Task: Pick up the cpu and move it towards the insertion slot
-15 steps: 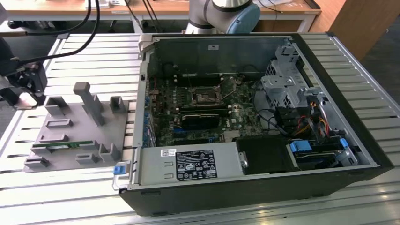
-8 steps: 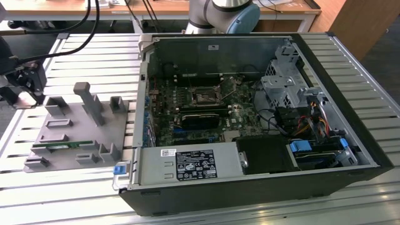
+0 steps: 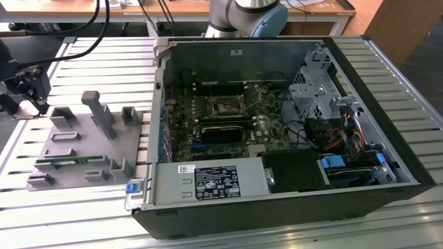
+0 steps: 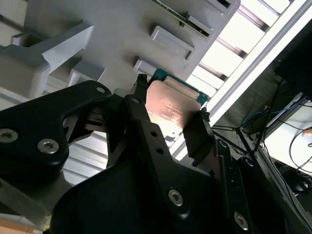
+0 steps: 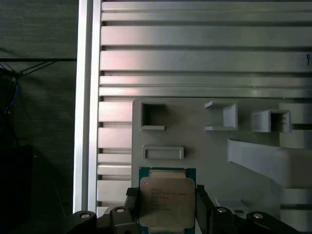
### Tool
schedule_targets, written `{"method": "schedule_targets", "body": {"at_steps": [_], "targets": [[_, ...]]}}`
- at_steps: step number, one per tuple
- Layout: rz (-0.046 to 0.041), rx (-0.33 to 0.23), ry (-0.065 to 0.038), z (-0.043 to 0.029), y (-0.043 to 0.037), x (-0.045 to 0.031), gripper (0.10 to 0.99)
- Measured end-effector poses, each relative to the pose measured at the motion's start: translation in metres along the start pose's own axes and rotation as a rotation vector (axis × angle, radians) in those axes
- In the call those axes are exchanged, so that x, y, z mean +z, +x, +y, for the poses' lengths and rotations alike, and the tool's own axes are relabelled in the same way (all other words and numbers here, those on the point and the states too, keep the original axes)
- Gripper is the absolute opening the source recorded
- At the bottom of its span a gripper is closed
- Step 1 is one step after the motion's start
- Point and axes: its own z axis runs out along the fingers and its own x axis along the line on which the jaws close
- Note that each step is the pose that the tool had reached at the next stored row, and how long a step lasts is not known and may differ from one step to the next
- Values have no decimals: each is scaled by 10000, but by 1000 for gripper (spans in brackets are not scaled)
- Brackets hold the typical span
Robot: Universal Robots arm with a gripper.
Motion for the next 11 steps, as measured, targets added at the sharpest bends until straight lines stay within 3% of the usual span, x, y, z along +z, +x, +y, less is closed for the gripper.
{"method": "schedule_targets", "body": {"at_steps": [11], "targets": [[-2,24,-1,3,1,-59,545]]}}
